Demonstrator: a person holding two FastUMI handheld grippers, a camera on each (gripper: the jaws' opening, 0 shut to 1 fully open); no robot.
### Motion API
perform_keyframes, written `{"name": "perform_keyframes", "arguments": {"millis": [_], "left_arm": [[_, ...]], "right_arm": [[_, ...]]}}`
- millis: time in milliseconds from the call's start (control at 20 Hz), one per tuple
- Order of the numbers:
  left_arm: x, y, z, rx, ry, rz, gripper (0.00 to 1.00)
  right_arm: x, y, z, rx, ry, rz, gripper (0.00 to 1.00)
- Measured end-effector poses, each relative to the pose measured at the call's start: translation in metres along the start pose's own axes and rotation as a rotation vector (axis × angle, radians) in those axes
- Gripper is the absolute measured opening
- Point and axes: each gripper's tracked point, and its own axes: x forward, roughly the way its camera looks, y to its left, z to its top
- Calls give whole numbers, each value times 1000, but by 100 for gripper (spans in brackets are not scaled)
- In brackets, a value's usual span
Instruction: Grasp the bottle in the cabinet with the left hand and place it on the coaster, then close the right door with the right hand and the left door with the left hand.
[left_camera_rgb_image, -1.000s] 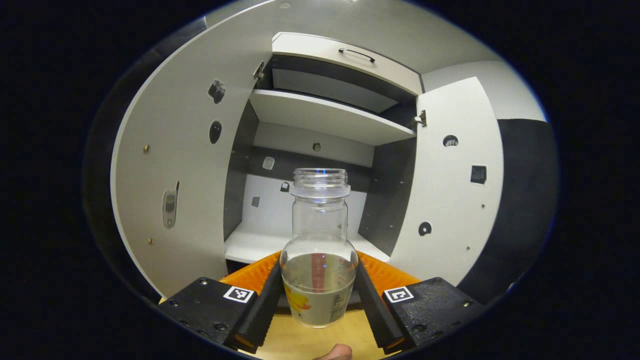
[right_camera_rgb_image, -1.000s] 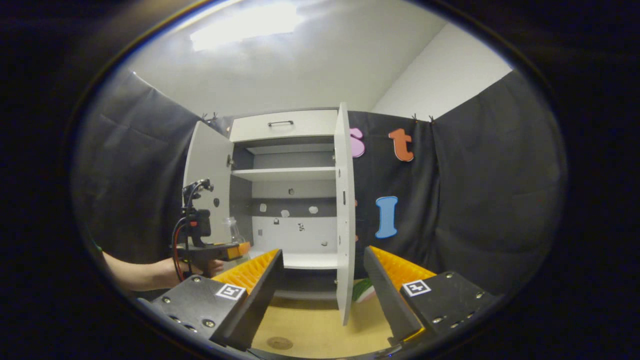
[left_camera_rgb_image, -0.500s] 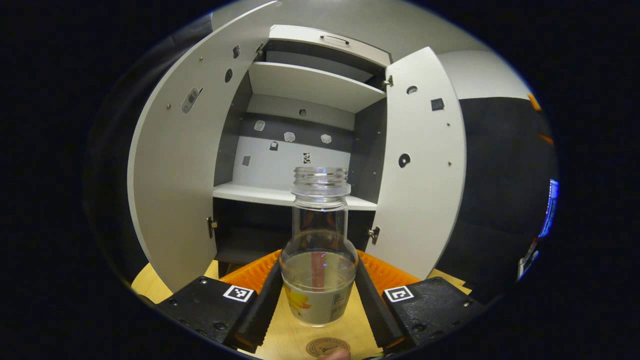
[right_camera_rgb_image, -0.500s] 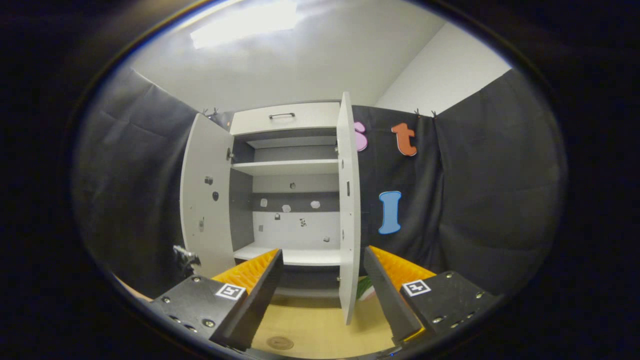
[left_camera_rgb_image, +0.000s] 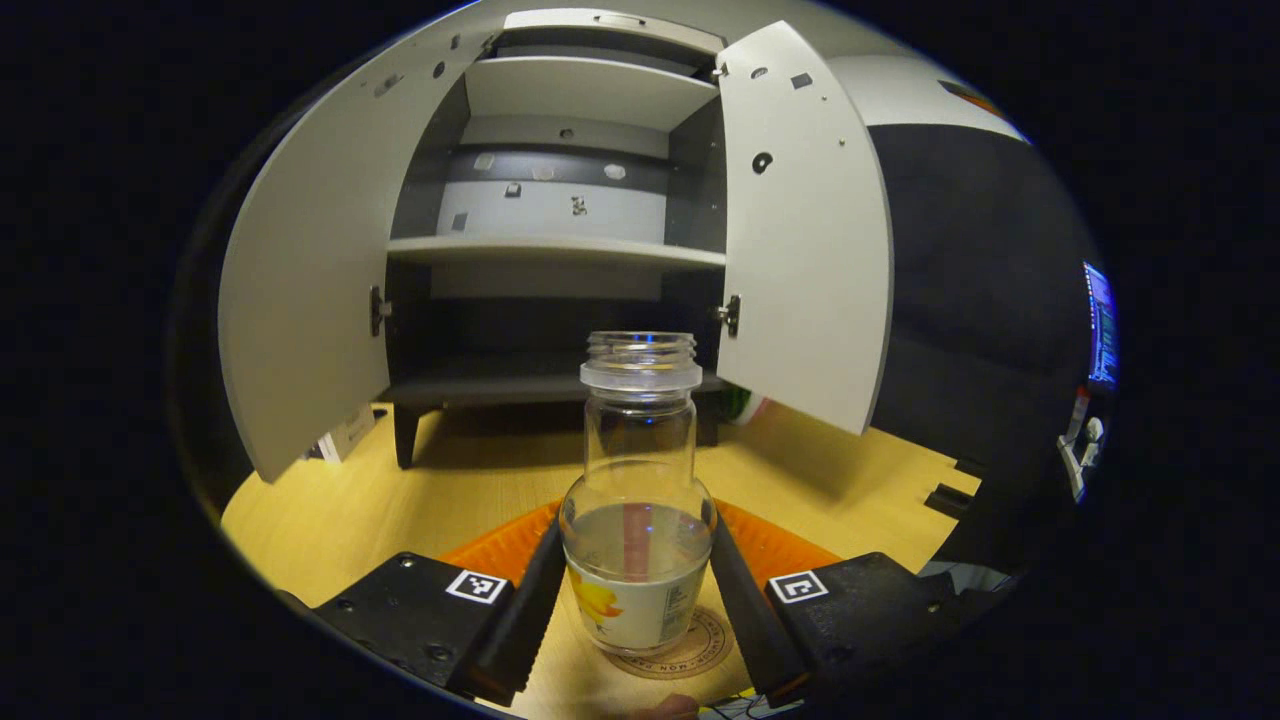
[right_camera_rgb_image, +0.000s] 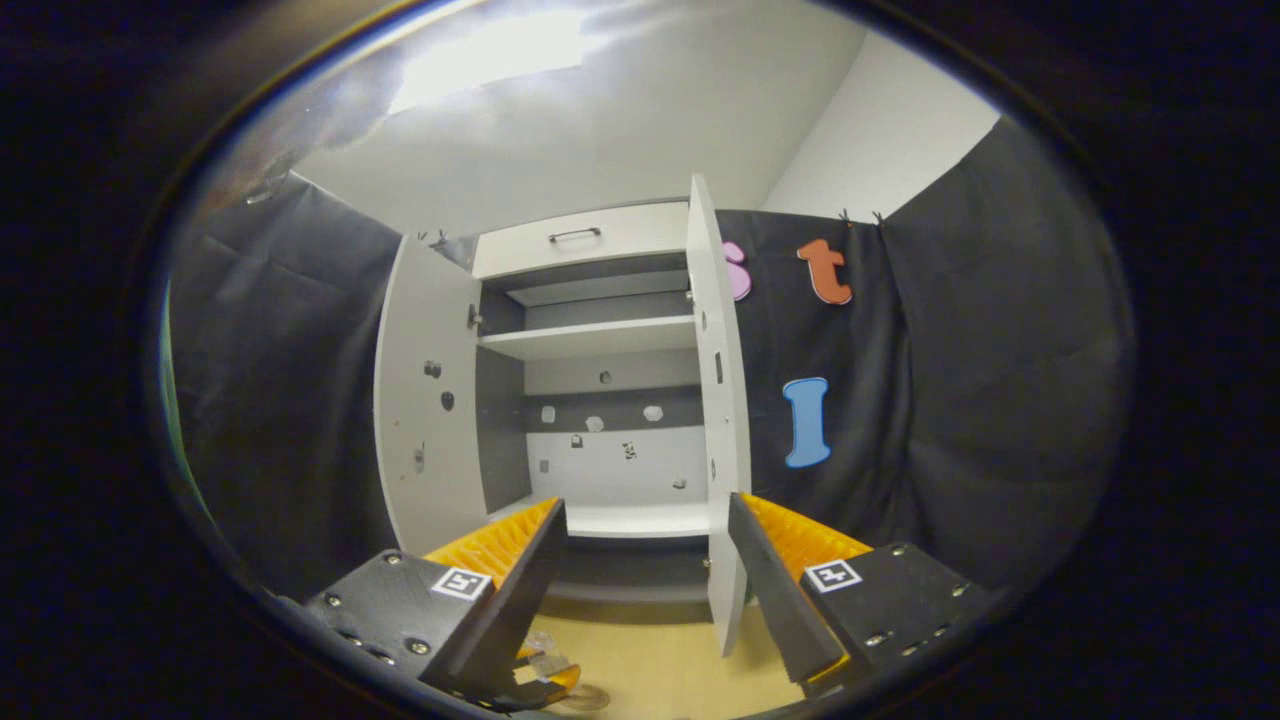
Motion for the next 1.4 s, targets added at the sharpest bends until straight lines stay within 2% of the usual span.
{"name": "perform_keyframes", "arguments": {"millis": [150, 200, 250, 350, 600, 650, 700, 800, 850, 950, 1150, 1350, 1400], "left_arm": [[3, -10, -3, -20, -10, -33, 83], [2, -17, 1, -18, -29, -47, 81], [1, -24, 1, -17, -46, -66, 81], [3, -34, -9, -5, -57, -87, 81], [-1, -41, -23, 156, -78, -59, 82], [-5, -42, -22, 173, -64, -56, 83], [-10, -43, -19, 189, -57, -52, 84], [-17, -42, -5, 197, -51, -50, 91], [-22, -44, 7, 188, -54, -61, 96], [-32, -52, 32, 153, -50, -107, 95], [-47, -56, 103, 112, -31, -150, 97], [-61, -52, 198, 83, -113, -150, 97], [-63, -47, 220, 73, -130, -141, 97]], "right_arm": [[12, -20, -22, -23, 42, -41, 98], [15, -27, -31, -19, 61, -57, 98], [17, -34, -38, -10, 77, -74, 94], [15, -46, -48, 13, 93, -96, 99], [11, -83, -52, -26, 125, -129, 98], [9, -94, -50, -28, 125, -148, 94], [7, -103, -47, -21, 123, -163, 98], [5, -119, -44, 2, 118, -191, 98], [5, -131, -43, 7, 113, -210, 98], [10, -156, -45, -7, 121, -244, 98], [40, -201, -42, -2, 122, -297, 98], [87, -224, -33, 40, 137, -297, 98], [100, -230, -25, 60, 121, -299, 94]]}}
